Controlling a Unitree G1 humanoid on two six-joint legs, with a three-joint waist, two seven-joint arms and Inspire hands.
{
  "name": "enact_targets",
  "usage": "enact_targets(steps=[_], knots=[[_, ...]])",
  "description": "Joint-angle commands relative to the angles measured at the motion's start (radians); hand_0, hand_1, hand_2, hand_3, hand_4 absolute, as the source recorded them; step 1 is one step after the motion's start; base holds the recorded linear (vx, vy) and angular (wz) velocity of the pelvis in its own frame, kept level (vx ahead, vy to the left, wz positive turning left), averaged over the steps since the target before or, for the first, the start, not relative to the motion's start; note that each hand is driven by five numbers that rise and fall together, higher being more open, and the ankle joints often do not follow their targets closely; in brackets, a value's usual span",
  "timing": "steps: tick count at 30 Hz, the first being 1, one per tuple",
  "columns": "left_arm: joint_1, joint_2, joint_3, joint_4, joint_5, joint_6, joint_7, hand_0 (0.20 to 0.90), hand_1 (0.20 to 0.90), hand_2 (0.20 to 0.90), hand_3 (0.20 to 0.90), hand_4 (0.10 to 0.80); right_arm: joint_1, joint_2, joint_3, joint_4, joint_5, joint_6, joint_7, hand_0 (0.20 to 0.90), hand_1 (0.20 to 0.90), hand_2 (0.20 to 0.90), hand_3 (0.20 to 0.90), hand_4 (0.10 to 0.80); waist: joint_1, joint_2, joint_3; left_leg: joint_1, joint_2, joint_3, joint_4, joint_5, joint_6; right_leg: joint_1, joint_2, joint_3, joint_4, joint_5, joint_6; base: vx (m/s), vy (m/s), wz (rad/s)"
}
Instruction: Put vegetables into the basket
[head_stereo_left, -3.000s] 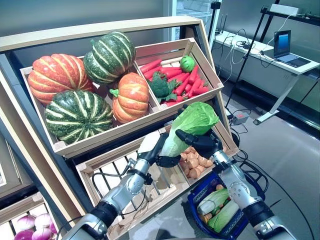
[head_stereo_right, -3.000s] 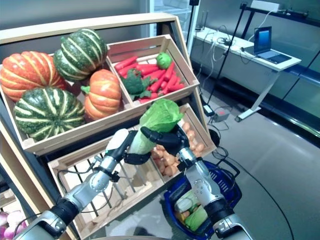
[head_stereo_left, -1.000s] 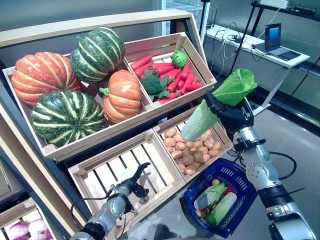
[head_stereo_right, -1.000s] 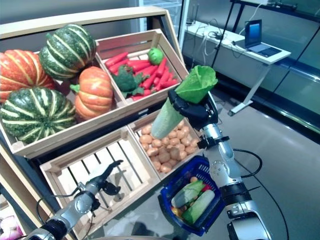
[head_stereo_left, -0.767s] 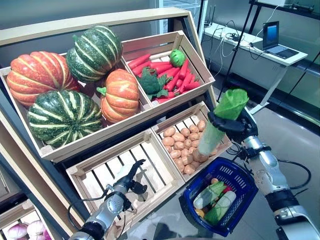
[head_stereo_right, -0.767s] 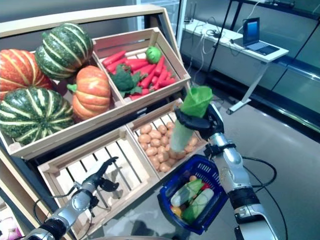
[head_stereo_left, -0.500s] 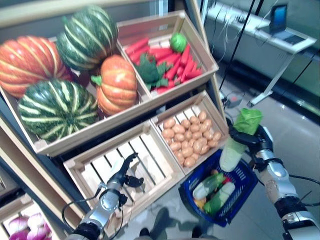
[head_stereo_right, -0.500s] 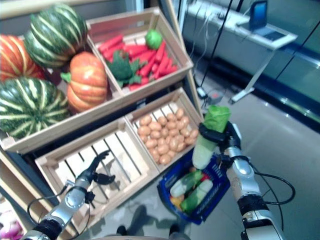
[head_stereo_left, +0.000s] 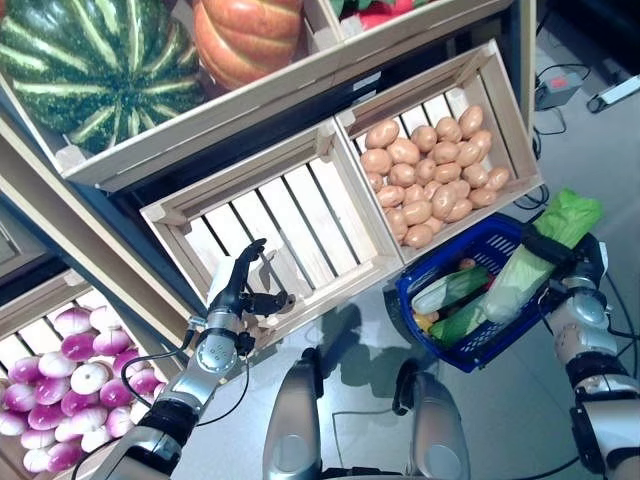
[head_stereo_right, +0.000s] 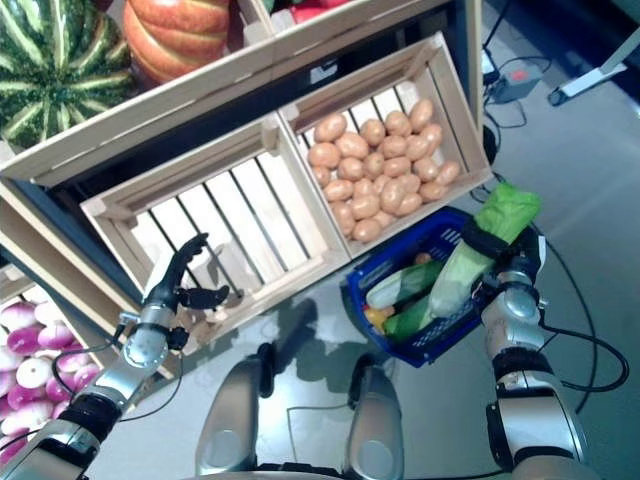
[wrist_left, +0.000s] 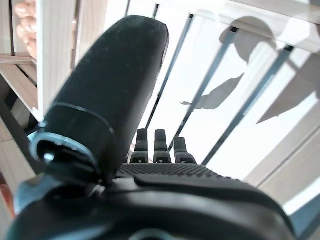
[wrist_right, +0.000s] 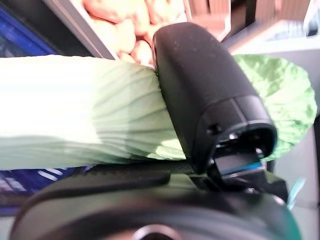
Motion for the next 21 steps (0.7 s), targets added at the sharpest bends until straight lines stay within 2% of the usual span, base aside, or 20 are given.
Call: enact_targets(steps=[1, 2, 4, 7, 9, 15, 16, 17, 18, 21], knots=[[-0.060, 0.022, -0.019, -0.054, -0.054, -0.116, 0.069, 0.900, 0.900, 0.900, 0.900, 0.800, -0.054, -0.080, -0.074, 0.035, 0.109, -0.076, -0.028, 0.300, 0.300, 0.300, 0.300, 0.400, 0.018, -0.003, -0.064, -0.043, 0.031, -0.039, 0.132, -0.108, -0.024, -0.007, -0.070, 0.032, 0.131, -0.017, -0.041, -0.103, 0.039, 0.08], [-0.062, 0.021, -0.023, -0.053, -0.055, -0.117, 0.072, 0.900, 0.900, 0.900, 0.900, 0.800, -0.058, -0.080, -0.076, 0.041, 0.112, -0.074, -0.026, 0.300, 0.300, 0.300, 0.300, 0.400, 0.017, -0.001, -0.061, -0.053, 0.031, -0.040, 0.149, -0.115, -0.023, -0.020, -0.074, 0.036, 0.148, -0.023, -0.041, -0.030, 0.021, 0.05], [-0.067, 0.016, -0.037, -0.048, -0.063, -0.122, 0.082, 0.900, 0.900, 0.900, 0.900, 0.800, -0.072, -0.080, -0.078, 0.069, 0.133, -0.067, -0.027, 0.300, 0.300, 0.300, 0.300, 0.400, 0.012, 0.007, -0.047, -0.082, 0.034, -0.052, 0.236, -0.177, -0.029, -0.064, -0.082, 0.060, 0.228, -0.073, -0.033, 0.012, -0.011, 0.05], [-0.080, 0.016, -0.055, -0.042, -0.081, -0.132, 0.091, 0.900, 0.900, 0.900, 0.900, 0.800, -0.101, -0.092, -0.081, 0.097, 0.158, -0.049, -0.023, 0.300, 0.300, 0.300, 0.300, 0.400, 0.008, 0.019, -0.033, -0.141, 0.031, -0.064, 0.319, -0.211, -0.030, -0.130, -0.089, 0.071, 0.302, -0.103, -0.037, -0.083, -0.008, 0.05], [-0.086, 0.009, -0.084, -0.037, -0.087, -0.154, 0.108, 0.900, 0.900, 0.900, 0.900, 0.800, -0.131, -0.096, -0.088, 0.140, 0.244, -0.049, -0.006, 0.300, 0.300, 0.300, 0.300, 0.400, -0.001, 0.037, -0.014, -0.213, 0.020, -0.076, 0.409, -0.246, -0.026, -0.214, -0.092, 0.090, 0.388, -0.134, -0.041, -0.111, -0.002, 0.02], [-0.103, -0.008, -0.115, -0.047, -0.086, -0.193, 0.146, 0.900, 0.900, 0.900, 0.900, 0.800, -0.182, -0.102, -0.098, 0.175, 0.335, -0.002, 0.013, 0.300, 0.300, 0.300, 0.300, 0.400, -0.015, 0.066, -0.004, -0.314, -0.004, -0.081, 0.514, -0.284, -0.021, -0.340, -0.093, 0.115, 0.501, -0.171, -0.050, -0.067, 0.047, 0.08], [-0.109, -0.005, -0.117, -0.053, -0.090, -0.194, 0.149, 0.900, 0.900, 0.900, 0.900, 0.800, -0.186, -0.102, -0.099, 0.179, 0.353, 0.001, 0.027, 0.316, 0.316, 0.316, 0.316, 0.411, -0.015, 0.068, -0.005, -0.327, -0.005, -0.081, 0.525, -0.288, -0.019, -0.354, -0.093, 0.117, 0.514, -0.175, -0.051, -0.038, 0.019, 0.07], [-0.111, -0.003, -0.118, -0.055, -0.093, -0.194, 0.151, 0.900, 0.900, 0.900, 0.900, 0.800, -0.188, -0.102, -0.100, 0.180, 0.360, 0.003, 0.028, 0.568, 0.568, 0.568, 0.568, 0.579, -0.016, 0.068, -0.006, -0.333, -0.006, -0.081, 0.530, -0.291, -0.020, -0.362, -0.092, 0.118, 0.522, -0.178, -0.051, -0.030, 0.014, 0.05], [-0.116, 0.001, -0.120, -0.060, -0.093, -0.200, 0.157, 0.900, 0.900, 0.900, 0.900, 0.800, -0.192, -0.103, -0.102, 0.183, 0.370, 0.000, 0.038, 0.900, 0.900, 0.900, 0.900, 0.800, -0.016, 0.069, -0.010, -0.344, -0.007, -0.082, 0.541, -0.297, -0.019, -0.375, -0.090, 0.120, 0.534, -0.183, -0.052, 0.000, 0.000, 0.00], [-0.123, 0.010, -0.120, -0.069, -0.094, -0.199, 0.157, 0.900, 0.900, 0.900, 0.900, 0.800, -0.203, -0.108, -0.105, 0.184, 0.373, 0.009, 0.058, 0.900, 0.900, 0.900, 0.900, 0.800, -0.014, 0.067, -0.017, -0.362, -0.008, -0.087, 0.564, -0.305, -0.017, -0.394, -0.092, 0.122, 0.556, -0.189, -0.053, 0.000, 0.000, 0.00]])
